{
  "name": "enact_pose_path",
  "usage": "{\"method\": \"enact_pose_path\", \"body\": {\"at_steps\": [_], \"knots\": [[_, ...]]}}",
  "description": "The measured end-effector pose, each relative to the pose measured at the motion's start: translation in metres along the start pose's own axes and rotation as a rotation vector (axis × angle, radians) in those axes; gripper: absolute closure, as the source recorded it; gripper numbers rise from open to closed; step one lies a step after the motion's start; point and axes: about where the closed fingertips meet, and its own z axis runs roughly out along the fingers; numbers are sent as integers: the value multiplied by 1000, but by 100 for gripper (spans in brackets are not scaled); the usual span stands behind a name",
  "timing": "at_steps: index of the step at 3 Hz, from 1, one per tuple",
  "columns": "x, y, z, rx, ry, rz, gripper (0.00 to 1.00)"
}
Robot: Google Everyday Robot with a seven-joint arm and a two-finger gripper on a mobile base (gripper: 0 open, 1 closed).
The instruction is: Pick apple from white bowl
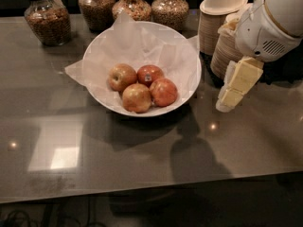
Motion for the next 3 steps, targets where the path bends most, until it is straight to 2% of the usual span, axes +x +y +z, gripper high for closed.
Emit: {"method": "enact_pose_path", "body": {"at_steps": [2,3], "knots": [[-2,-1,3,0,-10,3,0],[-24,-12,38,-23,-102,13,15]]}}
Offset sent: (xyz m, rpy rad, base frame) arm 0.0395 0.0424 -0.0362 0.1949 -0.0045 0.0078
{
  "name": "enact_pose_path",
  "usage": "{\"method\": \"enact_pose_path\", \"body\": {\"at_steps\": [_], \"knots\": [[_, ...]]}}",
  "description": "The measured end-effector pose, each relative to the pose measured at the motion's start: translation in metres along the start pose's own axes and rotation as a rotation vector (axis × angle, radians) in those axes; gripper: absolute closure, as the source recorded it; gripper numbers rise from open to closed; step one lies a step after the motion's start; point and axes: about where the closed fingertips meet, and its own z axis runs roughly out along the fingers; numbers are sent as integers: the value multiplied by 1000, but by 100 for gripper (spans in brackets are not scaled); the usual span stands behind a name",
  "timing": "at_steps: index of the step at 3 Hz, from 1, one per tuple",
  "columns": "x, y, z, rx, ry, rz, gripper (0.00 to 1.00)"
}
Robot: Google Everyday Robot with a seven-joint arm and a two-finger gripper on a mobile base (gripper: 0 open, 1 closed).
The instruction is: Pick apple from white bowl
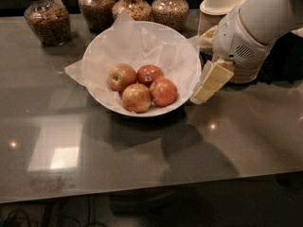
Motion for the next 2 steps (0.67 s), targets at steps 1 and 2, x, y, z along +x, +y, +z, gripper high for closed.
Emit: {"method": "enact_pose_path", "body": {"at_steps": [1,2], "knots": [[-10,-7,20,-15,-53,8,28],[-15,-8,33,-25,-85,12,26]]}}
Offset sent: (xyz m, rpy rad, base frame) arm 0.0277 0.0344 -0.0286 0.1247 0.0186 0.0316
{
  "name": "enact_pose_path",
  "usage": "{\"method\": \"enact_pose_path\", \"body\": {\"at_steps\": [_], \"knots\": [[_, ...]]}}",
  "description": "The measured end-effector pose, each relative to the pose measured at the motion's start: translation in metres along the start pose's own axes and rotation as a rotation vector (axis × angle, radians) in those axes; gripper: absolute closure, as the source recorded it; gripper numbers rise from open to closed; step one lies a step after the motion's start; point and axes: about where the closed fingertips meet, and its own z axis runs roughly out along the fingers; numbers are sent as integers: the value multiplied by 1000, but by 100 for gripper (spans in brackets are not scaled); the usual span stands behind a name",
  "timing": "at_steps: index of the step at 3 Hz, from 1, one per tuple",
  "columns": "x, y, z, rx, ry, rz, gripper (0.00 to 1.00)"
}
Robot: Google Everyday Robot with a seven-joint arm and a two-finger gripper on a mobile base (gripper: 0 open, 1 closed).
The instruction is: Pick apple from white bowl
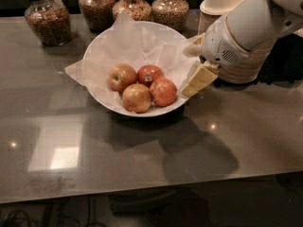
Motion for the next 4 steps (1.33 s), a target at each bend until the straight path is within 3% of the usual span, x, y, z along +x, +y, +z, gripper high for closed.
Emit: {"method": "enact_pose_path", "body": {"at_steps": [1,4], "knots": [[-5,-1,6,-2,-21,-3,25],[-30,11,41,-89,-56,-49,25]]}}
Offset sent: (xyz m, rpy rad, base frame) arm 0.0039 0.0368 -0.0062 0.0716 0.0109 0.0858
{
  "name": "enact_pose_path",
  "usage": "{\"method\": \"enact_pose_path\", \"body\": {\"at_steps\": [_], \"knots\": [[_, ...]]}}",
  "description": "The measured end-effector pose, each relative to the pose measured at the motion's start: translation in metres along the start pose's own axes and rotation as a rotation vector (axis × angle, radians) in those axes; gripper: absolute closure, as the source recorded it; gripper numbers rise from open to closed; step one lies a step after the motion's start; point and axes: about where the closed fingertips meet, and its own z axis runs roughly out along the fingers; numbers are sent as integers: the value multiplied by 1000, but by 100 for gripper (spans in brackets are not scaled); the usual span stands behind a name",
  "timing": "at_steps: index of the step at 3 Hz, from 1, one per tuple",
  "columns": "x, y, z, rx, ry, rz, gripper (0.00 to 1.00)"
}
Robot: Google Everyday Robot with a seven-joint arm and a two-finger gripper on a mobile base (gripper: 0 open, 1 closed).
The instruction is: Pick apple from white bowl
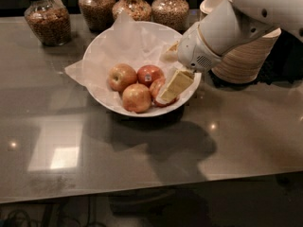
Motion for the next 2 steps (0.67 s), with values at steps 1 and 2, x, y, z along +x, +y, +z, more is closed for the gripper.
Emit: {"method": "enact_pose_path", "body": {"at_steps": [1,2], "knots": [[5,5,12,-21,7,18,24],[17,9,18,-27,14,53,25]]}}
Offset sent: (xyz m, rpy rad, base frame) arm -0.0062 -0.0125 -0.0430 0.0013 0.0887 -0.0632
